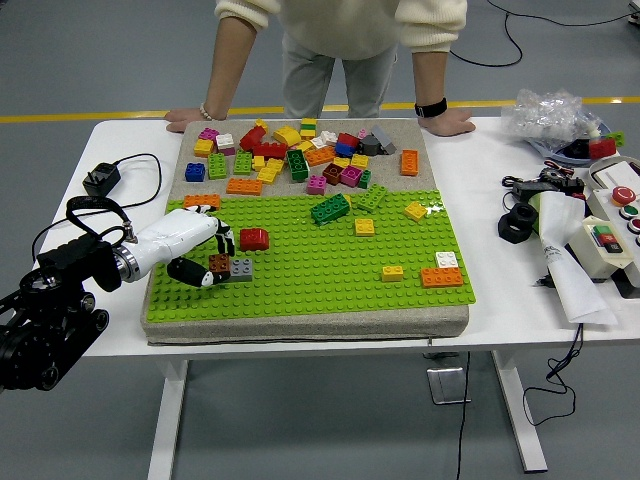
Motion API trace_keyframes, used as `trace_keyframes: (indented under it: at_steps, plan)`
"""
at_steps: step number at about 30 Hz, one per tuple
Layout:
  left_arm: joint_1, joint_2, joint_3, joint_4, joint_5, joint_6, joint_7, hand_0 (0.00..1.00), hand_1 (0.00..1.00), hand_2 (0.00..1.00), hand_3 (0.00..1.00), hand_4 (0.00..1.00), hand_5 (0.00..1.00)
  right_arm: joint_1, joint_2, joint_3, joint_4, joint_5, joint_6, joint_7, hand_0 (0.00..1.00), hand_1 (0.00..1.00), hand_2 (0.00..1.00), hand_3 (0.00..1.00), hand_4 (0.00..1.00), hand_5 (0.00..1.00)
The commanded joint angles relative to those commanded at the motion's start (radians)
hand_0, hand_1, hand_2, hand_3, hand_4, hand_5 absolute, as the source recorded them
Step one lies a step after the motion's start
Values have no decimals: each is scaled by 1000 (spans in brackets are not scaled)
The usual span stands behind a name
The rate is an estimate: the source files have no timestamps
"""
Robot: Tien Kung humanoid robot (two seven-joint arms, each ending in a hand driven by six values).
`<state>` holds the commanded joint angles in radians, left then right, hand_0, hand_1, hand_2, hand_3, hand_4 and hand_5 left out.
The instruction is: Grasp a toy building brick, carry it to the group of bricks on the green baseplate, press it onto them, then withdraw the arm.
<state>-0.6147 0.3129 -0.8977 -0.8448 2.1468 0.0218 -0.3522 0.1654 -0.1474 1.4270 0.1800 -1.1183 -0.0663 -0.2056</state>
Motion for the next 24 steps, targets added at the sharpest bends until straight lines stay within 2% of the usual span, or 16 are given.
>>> trace_keyframes:
  at_steps: [24]
  plan:
    - [-14,1,1,11,0,0,0,954,728,540,513,781,167,2,0,1,0,0,2,-2,781,704,742,680,946,692]
